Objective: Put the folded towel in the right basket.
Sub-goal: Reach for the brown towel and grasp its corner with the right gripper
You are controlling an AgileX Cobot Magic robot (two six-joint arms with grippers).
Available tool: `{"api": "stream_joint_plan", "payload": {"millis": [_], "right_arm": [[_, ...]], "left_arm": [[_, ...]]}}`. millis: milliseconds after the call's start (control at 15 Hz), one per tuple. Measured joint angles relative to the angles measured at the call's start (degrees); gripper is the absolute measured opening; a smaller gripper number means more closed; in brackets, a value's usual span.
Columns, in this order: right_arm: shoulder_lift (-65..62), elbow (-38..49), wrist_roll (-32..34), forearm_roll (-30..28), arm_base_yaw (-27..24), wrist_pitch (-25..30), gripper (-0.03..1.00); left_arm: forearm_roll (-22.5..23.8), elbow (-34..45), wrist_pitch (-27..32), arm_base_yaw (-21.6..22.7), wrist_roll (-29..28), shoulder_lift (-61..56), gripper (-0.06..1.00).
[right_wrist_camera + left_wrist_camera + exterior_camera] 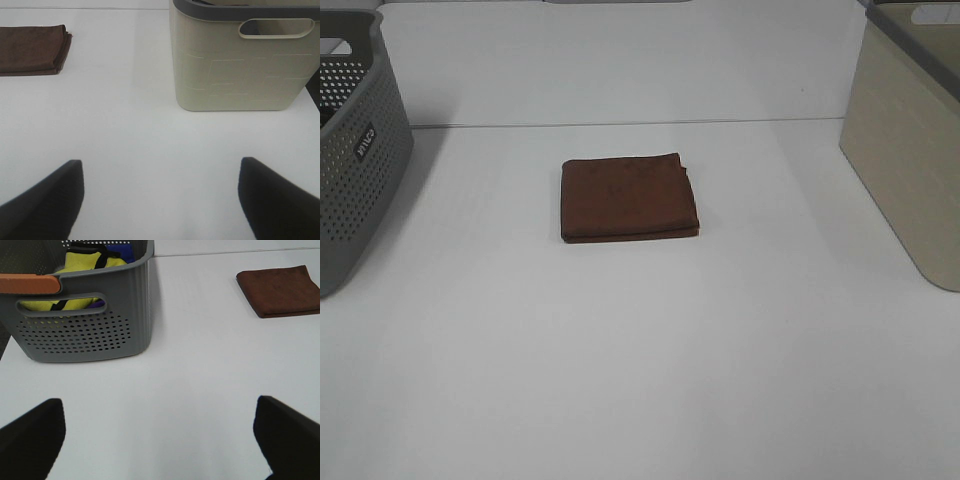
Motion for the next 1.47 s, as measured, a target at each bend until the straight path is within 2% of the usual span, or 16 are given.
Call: {"api": "stream_joint_plan", "payload": {"millis": [1467], "right_arm": [[0.00,0.00,0.00,0.00,0.00,0.00,0.80]], "left_arm": [[0.00,0.00,0.00,0.00,0.00,0.00,0.97]]}}
